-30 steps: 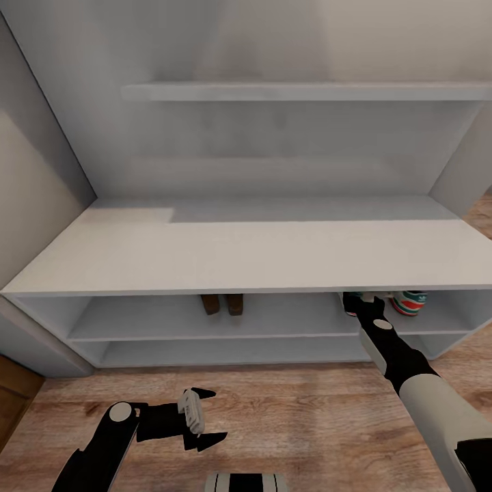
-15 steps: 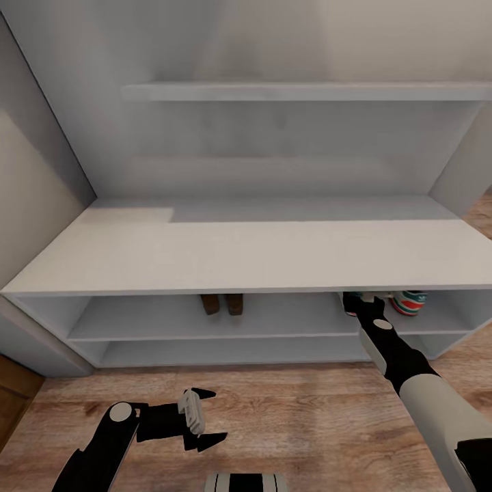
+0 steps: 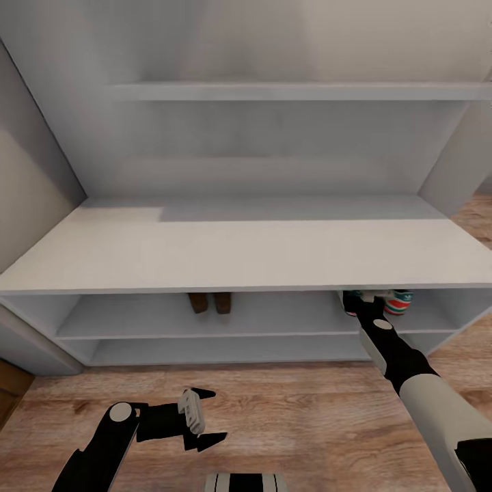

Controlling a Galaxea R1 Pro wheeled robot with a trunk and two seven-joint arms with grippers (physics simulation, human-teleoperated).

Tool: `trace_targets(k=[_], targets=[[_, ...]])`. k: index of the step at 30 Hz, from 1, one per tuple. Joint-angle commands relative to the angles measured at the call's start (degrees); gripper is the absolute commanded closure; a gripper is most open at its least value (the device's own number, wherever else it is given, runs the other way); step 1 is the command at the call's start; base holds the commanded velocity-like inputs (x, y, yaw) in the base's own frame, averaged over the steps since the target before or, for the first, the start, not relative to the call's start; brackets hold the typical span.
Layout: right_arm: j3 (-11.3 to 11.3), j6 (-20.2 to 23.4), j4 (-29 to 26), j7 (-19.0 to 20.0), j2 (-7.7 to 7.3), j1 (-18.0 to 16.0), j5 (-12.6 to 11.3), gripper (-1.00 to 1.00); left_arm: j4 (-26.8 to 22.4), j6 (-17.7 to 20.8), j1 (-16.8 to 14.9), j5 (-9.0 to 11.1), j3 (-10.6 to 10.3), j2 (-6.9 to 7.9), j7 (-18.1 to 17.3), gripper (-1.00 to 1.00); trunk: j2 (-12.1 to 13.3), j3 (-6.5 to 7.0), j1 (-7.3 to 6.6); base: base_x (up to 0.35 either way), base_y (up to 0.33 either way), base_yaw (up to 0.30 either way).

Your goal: Pick up the two gym shoes and the two sandals from the corridor floor and place them onto the hallstand (shoe rack) in the corridor, making sure they are on the rack and not on the floor. Arrange them so the two gym shoes are next to each other and the two sandals are next to each other.

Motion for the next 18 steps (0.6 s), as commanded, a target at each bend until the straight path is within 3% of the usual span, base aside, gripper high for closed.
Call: trace_targets(k=[1, 18], targets=[[0.00, 0.00, 0.00, 0.02, 0.00, 0.00, 0.00, 1.00, 0.00, 0.00, 0.00, 0.01, 0.00, 0.00, 0.00, -1.00, 0.00, 0.00, 0.00, -0.002, -0.081, 0.000], [0.00, -0.25, 0.00, 0.02, 0.00, 0.00, 0.00, 1.00, 0.00, -0.01, 0.00, 0.05, 0.01, 0.00, 0.07, -1.00, 0.00, 0.00, 0.00, -0.001, -0.022, 0.000]])
